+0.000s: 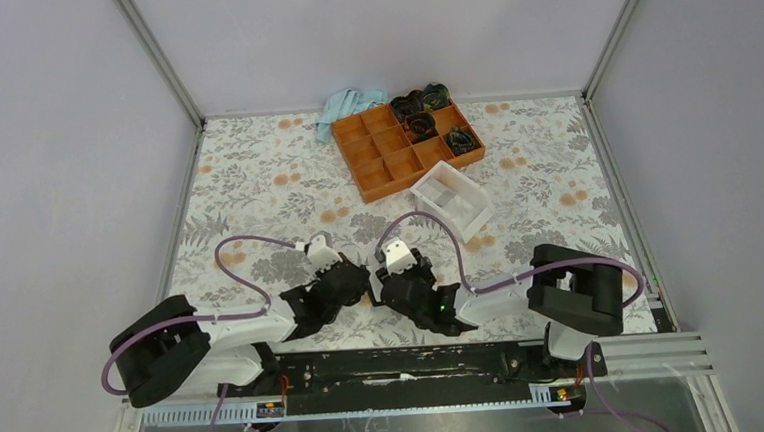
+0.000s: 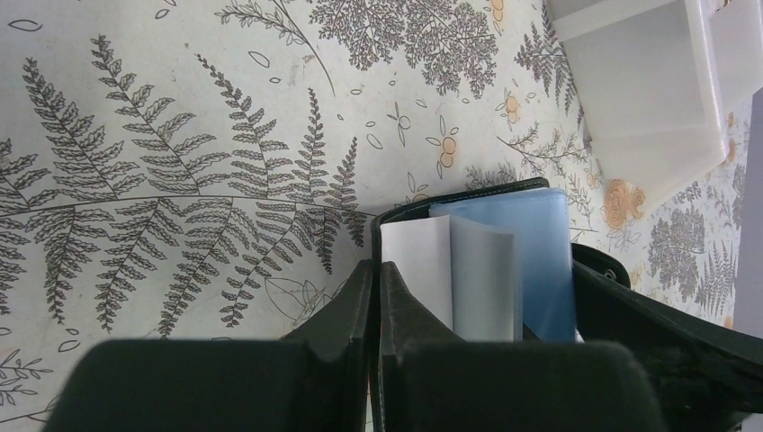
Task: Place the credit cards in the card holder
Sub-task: Open the card holder at the center of the board.
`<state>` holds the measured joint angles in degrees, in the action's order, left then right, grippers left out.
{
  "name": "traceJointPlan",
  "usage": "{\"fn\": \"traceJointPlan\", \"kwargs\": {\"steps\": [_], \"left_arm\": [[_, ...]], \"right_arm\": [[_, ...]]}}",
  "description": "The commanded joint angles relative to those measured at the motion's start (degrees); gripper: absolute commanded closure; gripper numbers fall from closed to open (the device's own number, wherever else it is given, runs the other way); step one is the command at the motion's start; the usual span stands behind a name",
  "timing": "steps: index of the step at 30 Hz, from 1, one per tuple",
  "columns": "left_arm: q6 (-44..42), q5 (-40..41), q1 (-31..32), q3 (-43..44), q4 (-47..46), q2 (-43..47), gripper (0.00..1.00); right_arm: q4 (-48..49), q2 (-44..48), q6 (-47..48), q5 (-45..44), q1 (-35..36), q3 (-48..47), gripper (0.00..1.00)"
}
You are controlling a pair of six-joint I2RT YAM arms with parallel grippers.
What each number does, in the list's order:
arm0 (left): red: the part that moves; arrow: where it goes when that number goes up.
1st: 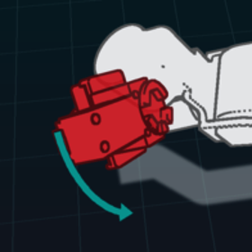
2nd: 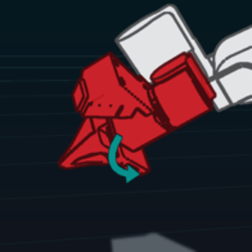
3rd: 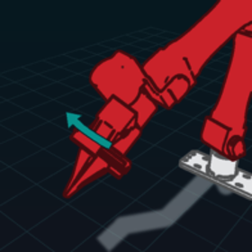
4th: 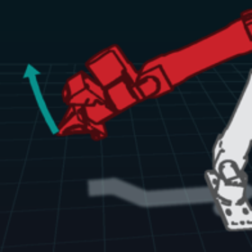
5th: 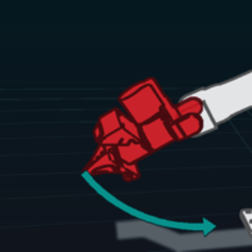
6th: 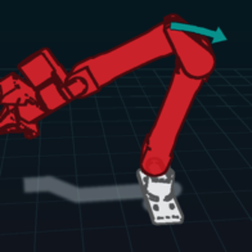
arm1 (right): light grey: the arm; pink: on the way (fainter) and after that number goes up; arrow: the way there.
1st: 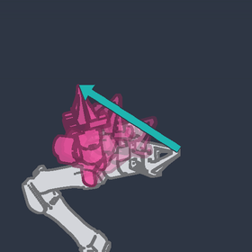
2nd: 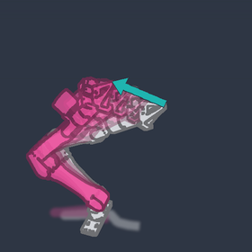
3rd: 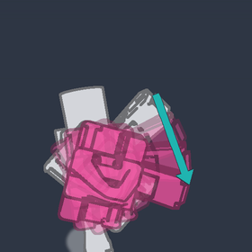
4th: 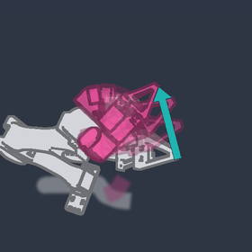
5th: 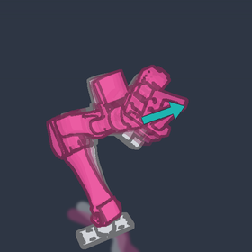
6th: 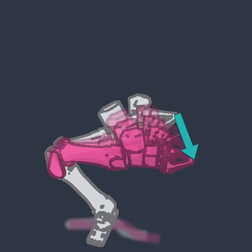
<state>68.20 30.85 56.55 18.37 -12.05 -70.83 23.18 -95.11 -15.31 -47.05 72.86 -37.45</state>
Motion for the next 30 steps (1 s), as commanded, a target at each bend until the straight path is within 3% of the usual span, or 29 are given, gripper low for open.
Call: {"fn": "traceJointPlan", "kwargs": {"steps": [1, 12, 14, 18, 22, 25, 30], "left_arm": [[0.7, 0.0, -0.1, -1.0, -2.2, 1.1, 0.97], [1.9, -1.5, -0.1, -1.4, -5.0, -2.7, 0.94], [2.2, -0.8, -0.1, -1.4, -3.7, -1.8, 0.88], [2.5, 1.4, -0.1, -1.6, 0.5, 2.4, 0.62], [4.4, 5.6, -0.1, -0.9, 10.1, 9.7, 0.46], [5.3, 7.7, -0.1, -1.3, 13.8, 15.0, 0.41], [4.9, 7.4, -0.1, -3.2, 11.7, 18.0, 0.41]], "right_arm": [[2.3, -3.2, 2.9, -4.4, 1.0, -2.5, 0.41], [3.3, -8.9, 3.1, -5.3, 2.6, -5.2, 0.40], [2.7, -9.8, 2.6, -5.3, 2.6, -5.6, 0.40], [0.5, -11.6, 1.1, -5.3, 2.6, -6.7, 0.40], [-0.4, -12.5, -0.6, -5.1, 2.6, -6.8, 0.40], [-0.9, -12.9, -1.4, -4.9, 2.6, -6.8, 0.40], [-1.0, -12.8, -2.5, -4.4, 2.6, -6.4, 0.40]]}}
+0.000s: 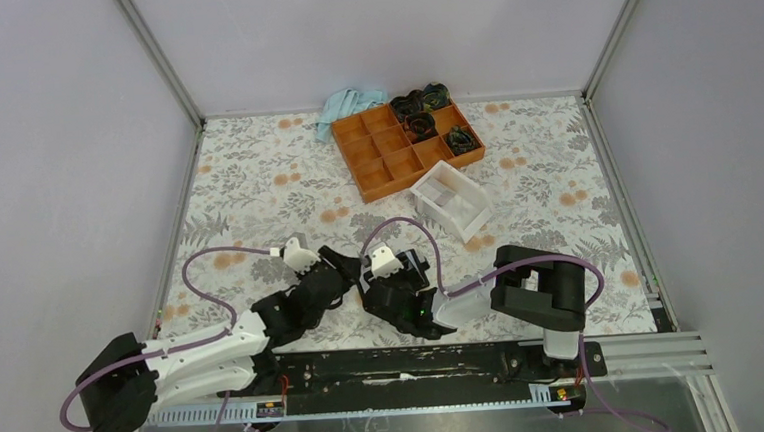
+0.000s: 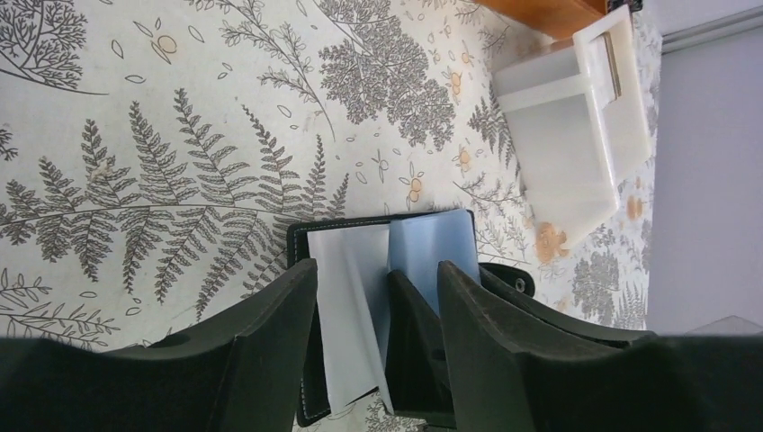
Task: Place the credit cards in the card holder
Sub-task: Open the card holder at the center of the board.
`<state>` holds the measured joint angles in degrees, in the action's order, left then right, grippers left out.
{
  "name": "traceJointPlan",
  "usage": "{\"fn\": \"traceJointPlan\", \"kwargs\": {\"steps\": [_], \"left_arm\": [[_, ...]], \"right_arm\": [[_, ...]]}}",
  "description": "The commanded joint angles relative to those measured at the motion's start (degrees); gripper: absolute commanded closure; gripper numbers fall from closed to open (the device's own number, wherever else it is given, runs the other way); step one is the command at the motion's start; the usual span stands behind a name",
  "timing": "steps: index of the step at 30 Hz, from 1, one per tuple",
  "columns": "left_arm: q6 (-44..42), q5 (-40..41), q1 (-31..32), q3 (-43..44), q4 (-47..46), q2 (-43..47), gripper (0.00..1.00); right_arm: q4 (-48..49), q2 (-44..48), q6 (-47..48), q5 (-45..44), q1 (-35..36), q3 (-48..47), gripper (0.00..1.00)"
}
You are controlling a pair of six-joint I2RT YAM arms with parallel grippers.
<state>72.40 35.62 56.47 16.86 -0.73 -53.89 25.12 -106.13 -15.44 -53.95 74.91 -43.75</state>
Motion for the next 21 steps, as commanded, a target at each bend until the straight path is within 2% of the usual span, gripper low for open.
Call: {"fn": "traceJointPlan", "kwargs": {"steps": [1, 3, 5, 8, 21], "left_arm": [[0.8, 2.4, 0.0, -1.7, 0.0, 0.3, 0.42], [1.4, 1.9, 0.0, -1.3, -0.7, -1.4, 0.45], [1.7, 1.1, 0.0, -1.0, -2.2, -3.0, 0.53], [2.4, 1.2, 0.0, -0.7, -4.2, -4.3, 0.60], [4.2, 2.1, -0.3, 1.5, -7.8, -6.4, 0.69]], "right_arm": [[-2.9, -1.7, -2.4, 2.5, 0.6, 0.0, 0.40], [-3.0, -1.5, -2.5, 2.6, 0.6, 0.2, 0.40], [-3.0, -1.3, -2.9, 2.7, 0.5, 0.5, 0.40], [-3.0, -1.3, -3.1, 2.9, 0.6, 0.6, 0.40], [-2.1, -0.5, -3.7, 2.4, 0.6, 2.0, 0.40]]}}
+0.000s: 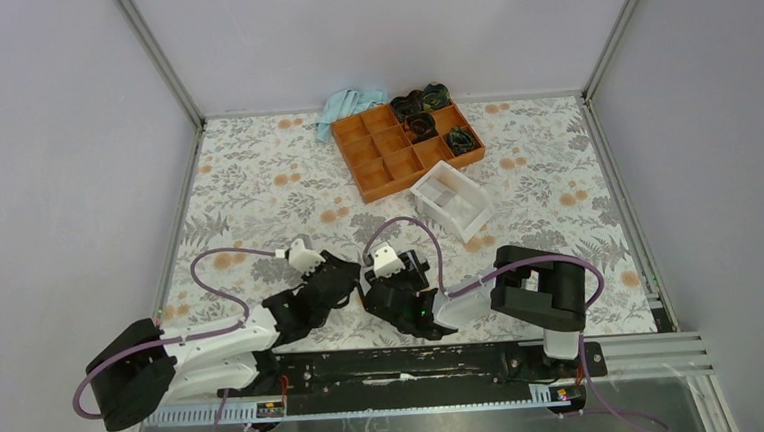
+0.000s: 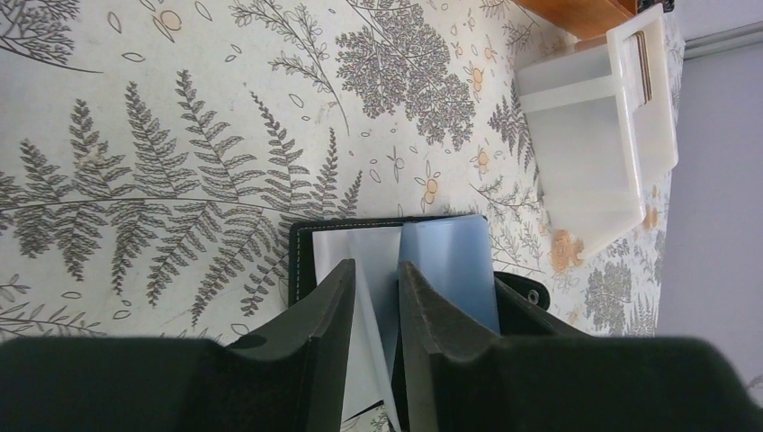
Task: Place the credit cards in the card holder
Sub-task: Open the card holder at the center of the board.
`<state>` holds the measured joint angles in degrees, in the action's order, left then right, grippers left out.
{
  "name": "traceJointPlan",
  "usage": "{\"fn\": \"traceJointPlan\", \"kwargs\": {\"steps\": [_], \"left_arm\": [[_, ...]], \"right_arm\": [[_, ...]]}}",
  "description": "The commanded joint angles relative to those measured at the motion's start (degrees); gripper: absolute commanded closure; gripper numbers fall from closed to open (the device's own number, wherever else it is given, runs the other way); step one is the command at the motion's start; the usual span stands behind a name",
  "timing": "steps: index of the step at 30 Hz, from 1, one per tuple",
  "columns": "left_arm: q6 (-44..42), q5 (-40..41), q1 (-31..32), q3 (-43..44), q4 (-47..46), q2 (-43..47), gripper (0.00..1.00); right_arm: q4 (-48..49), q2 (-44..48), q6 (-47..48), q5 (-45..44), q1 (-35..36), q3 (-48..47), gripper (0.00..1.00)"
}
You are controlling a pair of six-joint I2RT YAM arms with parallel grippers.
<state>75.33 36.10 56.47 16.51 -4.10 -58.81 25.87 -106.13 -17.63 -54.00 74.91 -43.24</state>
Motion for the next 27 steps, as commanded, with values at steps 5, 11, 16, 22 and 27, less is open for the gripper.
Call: {"fn": "traceJointPlan", "kwargs": {"steps": [5, 11, 16, 22, 27], "left_arm": [[1.9, -1.0, -1.0, 1.7, -9.8, -5.2, 0.73], [1.8, -3.8, -2.4, 2.3, -14.4, -9.2, 0.75], [1.7, -7.3, -3.2, 2.3, -17.5, -12.3, 0.76], [1.2, -11.5, -3.4, 2.1, -17.8, -16.0, 0.82], [2.3, -13.5, -3.4, -0.9, -18.8, -16.0, 0.87]], "right_arm": [[-2.6, -0.2, -1.9, 2.4, 0.6, 1.9, 0.40], [-2.2, -0.1, -2.0, 2.7, 0.6, 2.2, 0.40], [-2.2, -0.2, -2.0, 2.8, 0.6, 2.1, 0.40], [-2.4, -0.1, -2.2, 2.9, 0.6, 2.1, 0.40], [-2.7, 0.6, -2.5, 2.7, 0.6, 2.3, 0.40]]}}
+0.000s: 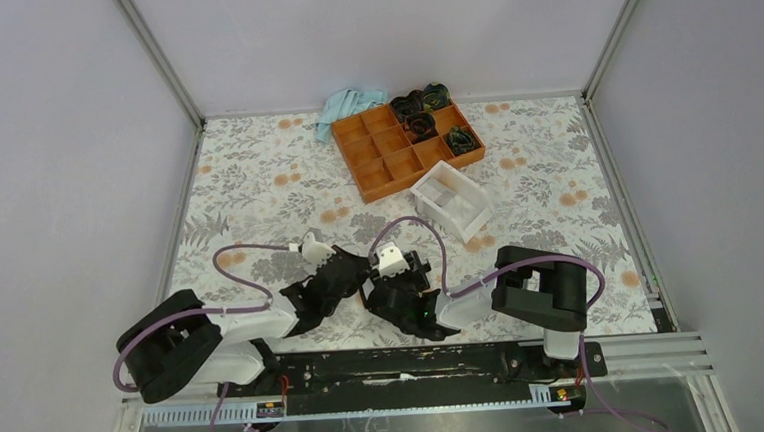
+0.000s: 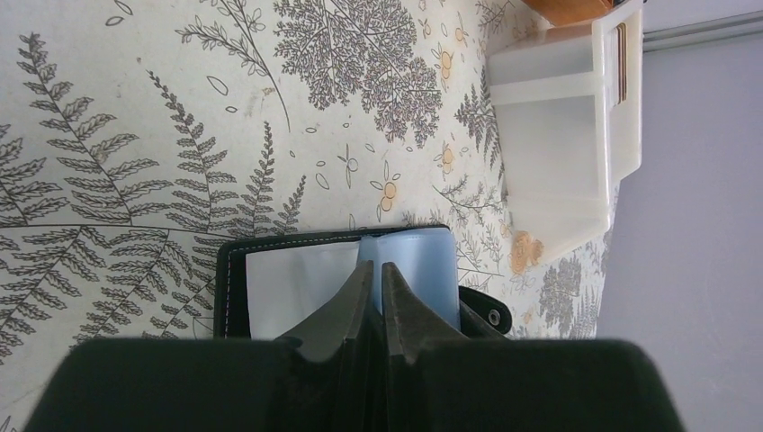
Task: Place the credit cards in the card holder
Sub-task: Open the card holder at the center of the board.
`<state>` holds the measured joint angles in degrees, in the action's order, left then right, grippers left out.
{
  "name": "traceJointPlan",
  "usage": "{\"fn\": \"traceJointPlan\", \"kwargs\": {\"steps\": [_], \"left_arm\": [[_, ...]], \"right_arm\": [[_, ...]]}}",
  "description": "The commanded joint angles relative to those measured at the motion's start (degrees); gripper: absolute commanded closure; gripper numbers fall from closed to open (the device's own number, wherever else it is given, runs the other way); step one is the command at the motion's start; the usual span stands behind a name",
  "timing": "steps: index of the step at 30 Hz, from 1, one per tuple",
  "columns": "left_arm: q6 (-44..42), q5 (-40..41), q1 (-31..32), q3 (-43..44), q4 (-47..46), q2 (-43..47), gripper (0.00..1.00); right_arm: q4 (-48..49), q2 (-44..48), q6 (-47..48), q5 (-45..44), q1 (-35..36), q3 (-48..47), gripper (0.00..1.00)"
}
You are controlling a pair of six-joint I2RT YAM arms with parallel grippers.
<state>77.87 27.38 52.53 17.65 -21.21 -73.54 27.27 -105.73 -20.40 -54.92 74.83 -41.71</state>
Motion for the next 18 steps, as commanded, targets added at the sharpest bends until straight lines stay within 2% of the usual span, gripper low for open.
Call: {"fn": "traceJointPlan", "kwargs": {"steps": [1, 10, 18], "left_arm": [[-0.3, -5.2, 0.6, -2.5, -1.7, -0.8, 0.88], [-2.0, -4.3, 2.2, -3.4, 5.3, 4.9, 0.91], [-1.5, -5.4, 3.7, -2.5, 5.3, -0.1, 0.93]], "right_arm": [[-4.3, 0.3, 0.3, 3.6, 0.7, 0.8, 0.40], [-4.7, -0.3, 0.1, 3.4, 0.7, 0.1, 0.40], [-5.3, 0.4, -0.1, 3.4, 0.7, -0.1, 0.40]]}}
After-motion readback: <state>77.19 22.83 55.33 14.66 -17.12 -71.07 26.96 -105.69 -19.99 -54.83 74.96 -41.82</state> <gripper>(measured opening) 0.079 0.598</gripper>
